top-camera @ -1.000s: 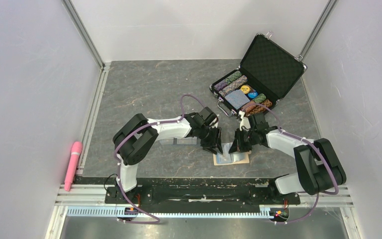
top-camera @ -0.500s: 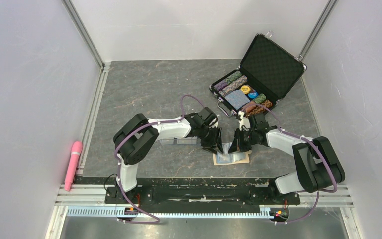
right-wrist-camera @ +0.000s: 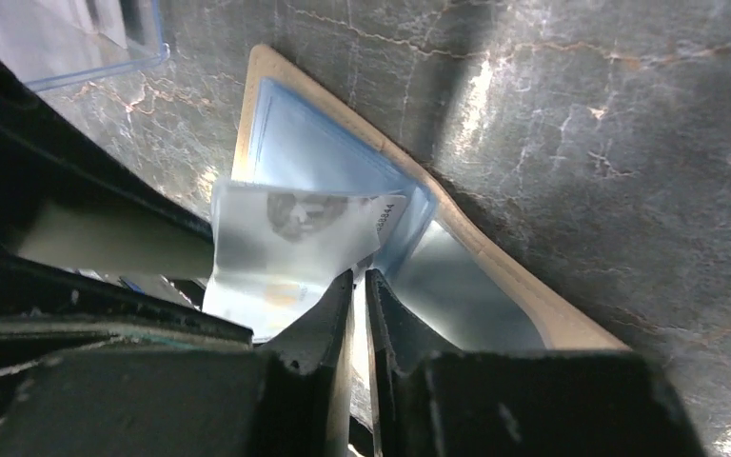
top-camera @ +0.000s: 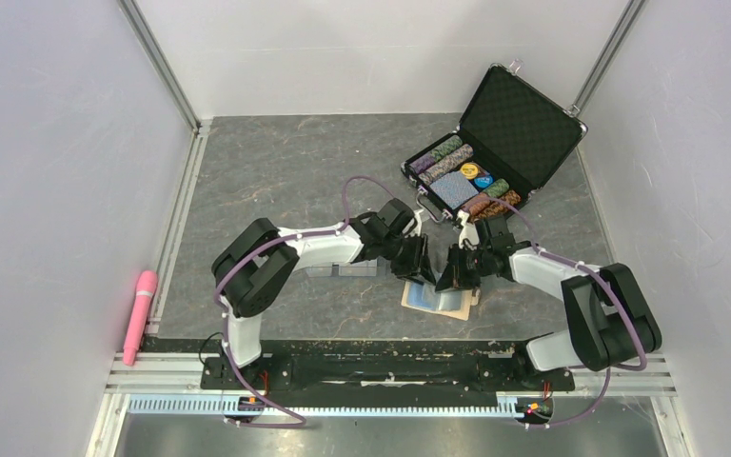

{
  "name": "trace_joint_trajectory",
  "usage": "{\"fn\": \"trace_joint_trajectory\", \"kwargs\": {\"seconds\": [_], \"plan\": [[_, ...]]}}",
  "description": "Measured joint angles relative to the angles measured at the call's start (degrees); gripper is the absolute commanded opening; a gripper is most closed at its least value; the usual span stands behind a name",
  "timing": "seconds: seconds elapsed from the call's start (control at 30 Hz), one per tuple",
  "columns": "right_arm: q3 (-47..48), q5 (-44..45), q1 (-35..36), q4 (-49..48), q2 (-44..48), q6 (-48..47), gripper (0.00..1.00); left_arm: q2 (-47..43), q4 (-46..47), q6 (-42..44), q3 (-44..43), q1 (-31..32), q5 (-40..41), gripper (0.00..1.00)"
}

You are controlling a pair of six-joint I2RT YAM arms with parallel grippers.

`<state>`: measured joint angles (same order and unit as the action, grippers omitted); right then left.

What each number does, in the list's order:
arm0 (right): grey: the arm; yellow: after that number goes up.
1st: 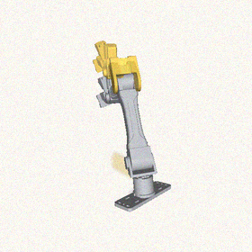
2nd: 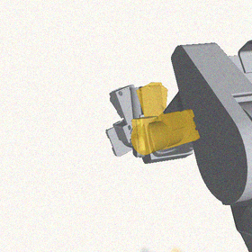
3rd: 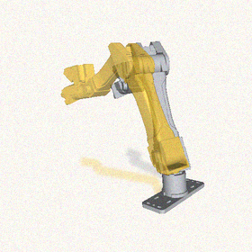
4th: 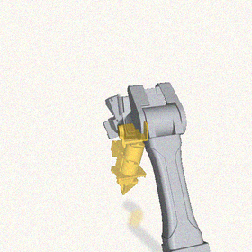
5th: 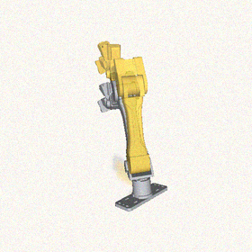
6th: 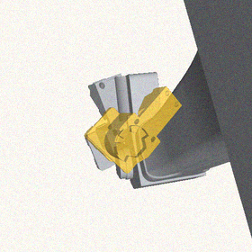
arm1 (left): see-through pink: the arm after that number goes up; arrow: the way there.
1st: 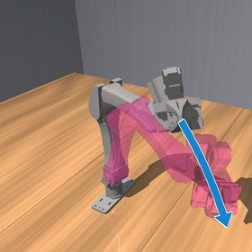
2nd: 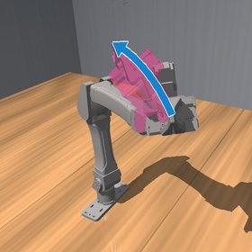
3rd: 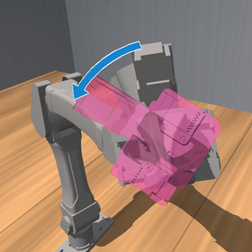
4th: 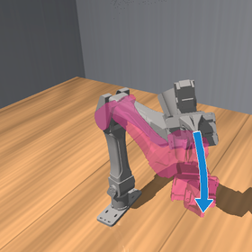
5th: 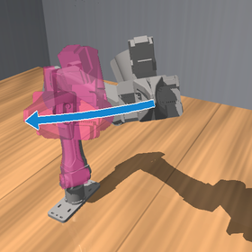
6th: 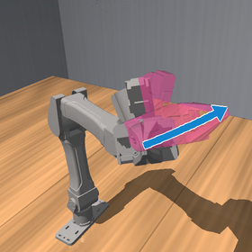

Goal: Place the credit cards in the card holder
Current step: Insert the credit card into the card holder.

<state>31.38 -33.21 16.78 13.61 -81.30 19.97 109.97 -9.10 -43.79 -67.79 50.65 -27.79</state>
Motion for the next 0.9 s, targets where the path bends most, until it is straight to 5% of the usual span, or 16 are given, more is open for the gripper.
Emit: {"fn": "trace_joint_trajectory", "kwargs": {"seconds": [0.2, 0.37, 0.57, 0.9], "plan": [[0.0, -0.2, 0.0, -0.6, 2.0, 1.5, 0.21, -0.1, 1.1, -0.8, -0.5, 0.3, -0.7, 0.10], [0.1, 0.7, -0.4, 0.7, 4.7, 1.5, 0.24, 0.1, -3.2, -0.7, -2.1, 0.2, 1.3, 0.05], [1.4, 2.9, -1.8, 3.6, 7.8, 1.3, 0.27, 0.1, -5.0, -0.8, -4.0, 0.4, 1.5, 0.39], [7.3, 7.3, -5.7, 6.7, 10.8, 0.7, 0.28, 4.9, -1.7, -1.9, -9.1, 2.4, -4.6, 0.41]]}}
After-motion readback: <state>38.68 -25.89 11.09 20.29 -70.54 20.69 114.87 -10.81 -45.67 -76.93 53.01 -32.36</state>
